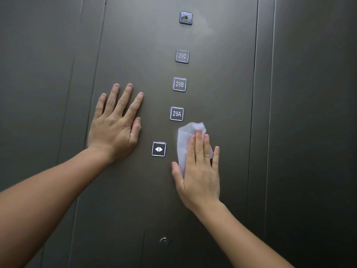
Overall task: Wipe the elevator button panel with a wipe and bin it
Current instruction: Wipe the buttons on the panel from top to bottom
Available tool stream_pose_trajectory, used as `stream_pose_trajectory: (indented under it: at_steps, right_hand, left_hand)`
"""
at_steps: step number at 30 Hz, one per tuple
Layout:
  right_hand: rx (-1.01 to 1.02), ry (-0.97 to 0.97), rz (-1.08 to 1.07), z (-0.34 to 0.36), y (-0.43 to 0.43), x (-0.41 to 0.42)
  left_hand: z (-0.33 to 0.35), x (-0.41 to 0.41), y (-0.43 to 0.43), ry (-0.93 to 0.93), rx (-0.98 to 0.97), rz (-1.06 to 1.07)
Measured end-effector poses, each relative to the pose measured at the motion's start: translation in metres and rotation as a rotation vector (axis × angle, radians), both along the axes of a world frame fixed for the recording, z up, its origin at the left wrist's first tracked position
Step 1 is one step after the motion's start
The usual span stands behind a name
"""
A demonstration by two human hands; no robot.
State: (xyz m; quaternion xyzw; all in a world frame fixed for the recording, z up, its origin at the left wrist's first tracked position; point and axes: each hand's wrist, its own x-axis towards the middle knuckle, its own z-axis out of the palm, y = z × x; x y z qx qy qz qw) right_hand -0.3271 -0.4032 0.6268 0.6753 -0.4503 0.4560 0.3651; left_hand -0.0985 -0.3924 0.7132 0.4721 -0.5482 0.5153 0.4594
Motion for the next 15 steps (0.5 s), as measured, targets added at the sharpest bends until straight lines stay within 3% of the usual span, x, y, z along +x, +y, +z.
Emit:
stream_pose_trajectory:
  at_steps: [7,11,15]
  right_hand:
    - [-0.130,0.406,0.054,-0.009,0.002,0.053]
    - [-0.092,0.280,0.023,-0.016,0.001,0.037]
    - [-0.086,0.363,0.057,-0.033,0.002,0.041]
  left_hand:
    - [0.000,0.001,0.001,-0.014,-0.018,-0.016]
    - [0.000,0.002,0.001,-0.013,-0.009,-0.013]
    - [0.000,0.002,0.000,-0.013,-0.001,-0.010]
